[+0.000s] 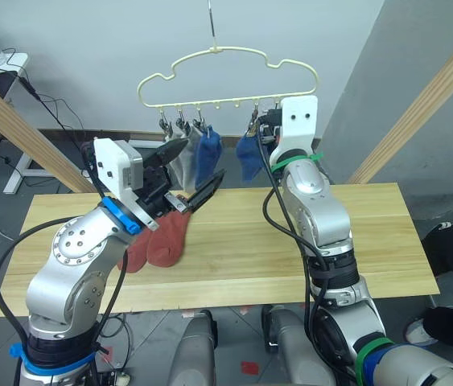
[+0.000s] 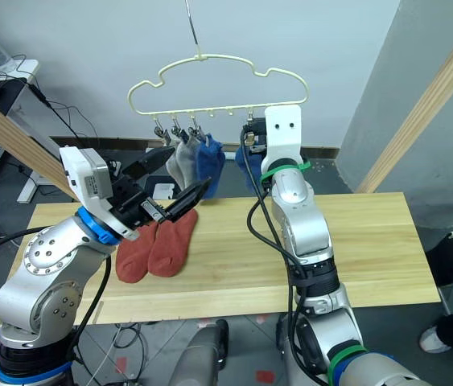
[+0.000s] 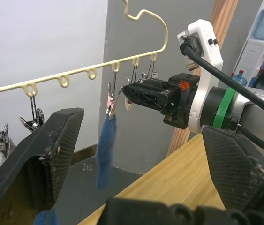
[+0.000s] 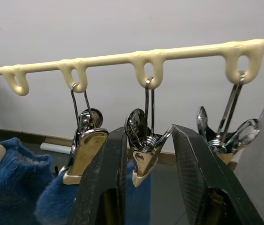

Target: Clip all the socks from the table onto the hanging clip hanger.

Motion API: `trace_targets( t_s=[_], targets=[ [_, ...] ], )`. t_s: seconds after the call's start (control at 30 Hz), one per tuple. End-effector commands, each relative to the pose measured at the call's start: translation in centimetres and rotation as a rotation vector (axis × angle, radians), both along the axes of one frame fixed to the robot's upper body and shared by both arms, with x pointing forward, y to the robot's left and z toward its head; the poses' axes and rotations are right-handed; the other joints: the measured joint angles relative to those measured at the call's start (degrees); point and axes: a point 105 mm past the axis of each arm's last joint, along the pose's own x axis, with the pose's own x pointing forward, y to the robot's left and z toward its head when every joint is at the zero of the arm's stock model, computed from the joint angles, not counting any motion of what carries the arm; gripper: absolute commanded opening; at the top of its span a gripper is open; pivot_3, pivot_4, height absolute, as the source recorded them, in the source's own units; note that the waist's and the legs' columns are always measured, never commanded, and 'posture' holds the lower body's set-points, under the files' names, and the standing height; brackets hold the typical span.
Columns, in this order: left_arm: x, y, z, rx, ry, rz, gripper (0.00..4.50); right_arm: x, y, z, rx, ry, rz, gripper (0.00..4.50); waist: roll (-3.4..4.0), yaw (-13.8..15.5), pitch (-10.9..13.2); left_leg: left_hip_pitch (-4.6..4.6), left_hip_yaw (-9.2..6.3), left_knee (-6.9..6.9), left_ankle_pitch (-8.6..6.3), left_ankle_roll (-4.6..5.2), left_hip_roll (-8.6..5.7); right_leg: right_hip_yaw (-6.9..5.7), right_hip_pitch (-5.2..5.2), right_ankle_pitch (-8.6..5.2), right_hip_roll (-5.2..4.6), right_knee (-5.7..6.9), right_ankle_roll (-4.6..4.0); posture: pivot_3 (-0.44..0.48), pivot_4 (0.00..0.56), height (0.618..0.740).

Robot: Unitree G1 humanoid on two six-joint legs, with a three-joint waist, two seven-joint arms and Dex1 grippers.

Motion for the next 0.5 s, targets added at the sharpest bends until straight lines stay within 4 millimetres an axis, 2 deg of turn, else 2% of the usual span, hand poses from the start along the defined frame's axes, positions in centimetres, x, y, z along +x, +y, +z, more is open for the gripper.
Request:
trace_targets(
  t_s=[0.03, 0.5],
  targets=[
    [-0.33, -0.15, 0.59, -0.001, -0.041, -0.002, 4.5, -0.71, 0.57, 2.25, 0.019, -0.082, 0.017, 1.51, 0.0, 0.0, 0.0, 0.0, 0.0, 0.0, 0.0, 0.0, 0.0, 0.0, 0.0, 0.0, 0.0, 0.0, 0.0, 0.032, 0.316, 0.74],
    [-0.43, -0.36, 0.51, -0.001, -0.047, -0.004, 4.5, -0.82, 0.02, 2.08, 0.025, -0.067, -0.015, 1.51, 0.0, 0.0, 0.0, 0.0, 0.0, 0.01, 0.0, 0.0, 0.0, 0.0, 0.0, 0.07, 0.0, 0.01, -0.12, 0.032, 0.307, 0.74]
  ],
)
